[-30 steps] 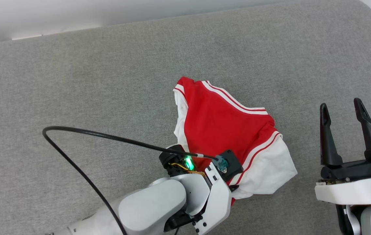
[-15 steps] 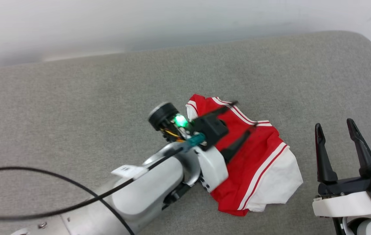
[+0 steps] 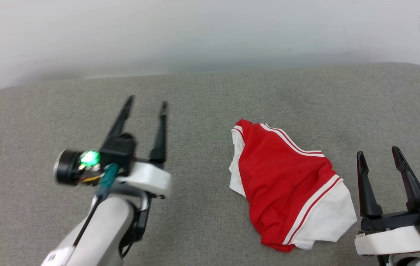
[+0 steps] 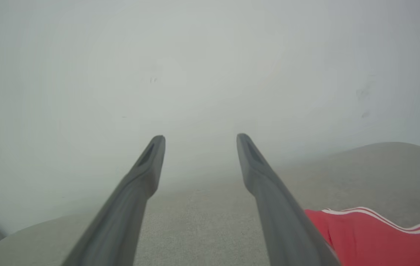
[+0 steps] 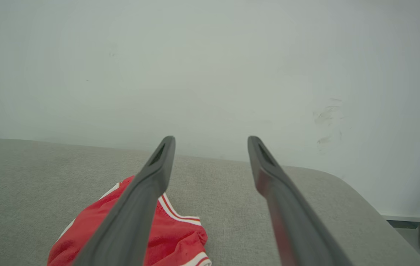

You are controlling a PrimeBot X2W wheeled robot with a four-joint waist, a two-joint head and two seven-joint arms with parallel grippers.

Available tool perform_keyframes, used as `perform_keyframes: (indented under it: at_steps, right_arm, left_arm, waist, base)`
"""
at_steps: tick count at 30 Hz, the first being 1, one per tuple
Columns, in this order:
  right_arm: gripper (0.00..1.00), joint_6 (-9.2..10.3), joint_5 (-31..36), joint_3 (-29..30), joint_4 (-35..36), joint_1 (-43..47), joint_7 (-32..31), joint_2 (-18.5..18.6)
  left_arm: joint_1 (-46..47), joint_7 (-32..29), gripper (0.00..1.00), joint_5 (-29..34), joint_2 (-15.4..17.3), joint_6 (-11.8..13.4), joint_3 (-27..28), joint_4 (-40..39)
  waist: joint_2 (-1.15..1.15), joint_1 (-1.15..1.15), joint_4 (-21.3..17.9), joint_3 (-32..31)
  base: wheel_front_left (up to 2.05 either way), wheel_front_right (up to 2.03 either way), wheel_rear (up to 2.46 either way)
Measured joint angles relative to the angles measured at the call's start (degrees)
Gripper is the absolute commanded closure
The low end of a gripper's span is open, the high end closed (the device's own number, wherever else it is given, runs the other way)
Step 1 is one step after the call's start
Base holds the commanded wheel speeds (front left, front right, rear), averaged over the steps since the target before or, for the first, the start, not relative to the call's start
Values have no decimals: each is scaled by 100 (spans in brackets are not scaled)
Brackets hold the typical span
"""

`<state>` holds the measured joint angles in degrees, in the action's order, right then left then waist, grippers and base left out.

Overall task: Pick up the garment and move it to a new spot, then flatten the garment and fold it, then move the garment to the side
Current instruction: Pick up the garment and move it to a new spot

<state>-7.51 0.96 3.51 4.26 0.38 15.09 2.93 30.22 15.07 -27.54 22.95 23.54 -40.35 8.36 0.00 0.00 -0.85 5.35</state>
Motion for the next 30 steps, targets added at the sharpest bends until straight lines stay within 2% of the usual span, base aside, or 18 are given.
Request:
perform_keyframes:
  at_steps: [4,10,19,30]
  right_arm:
    - [0,0,-46,15,-22,73,0,0]
    - [0,0,-209,-22,-121,155,0,-1]
    - [0,0,-501,-76,-276,407,0,0]
    - [0,1,-790,-141,-393,766,0,0]
  left_arm:
    - [-822,0,0,380,67,185,829,-454]
    - [-2026,0,0,816,-218,199,1730,-921]
    - [-3251,0,0,1382,-792,-402,2549,-1145]
    - [-3753,0,0,1848,-1411,-1042,3147,-954]
  waist:
    - [0,0,83,-94]
    - [0,0,132,-266]
    - [0,0,102,-461]
    - [0,0,103,-587]
  base:
    - [0,0,0]
    - [0,0,0]
    - [0,0,0]
    - [0,0,0]
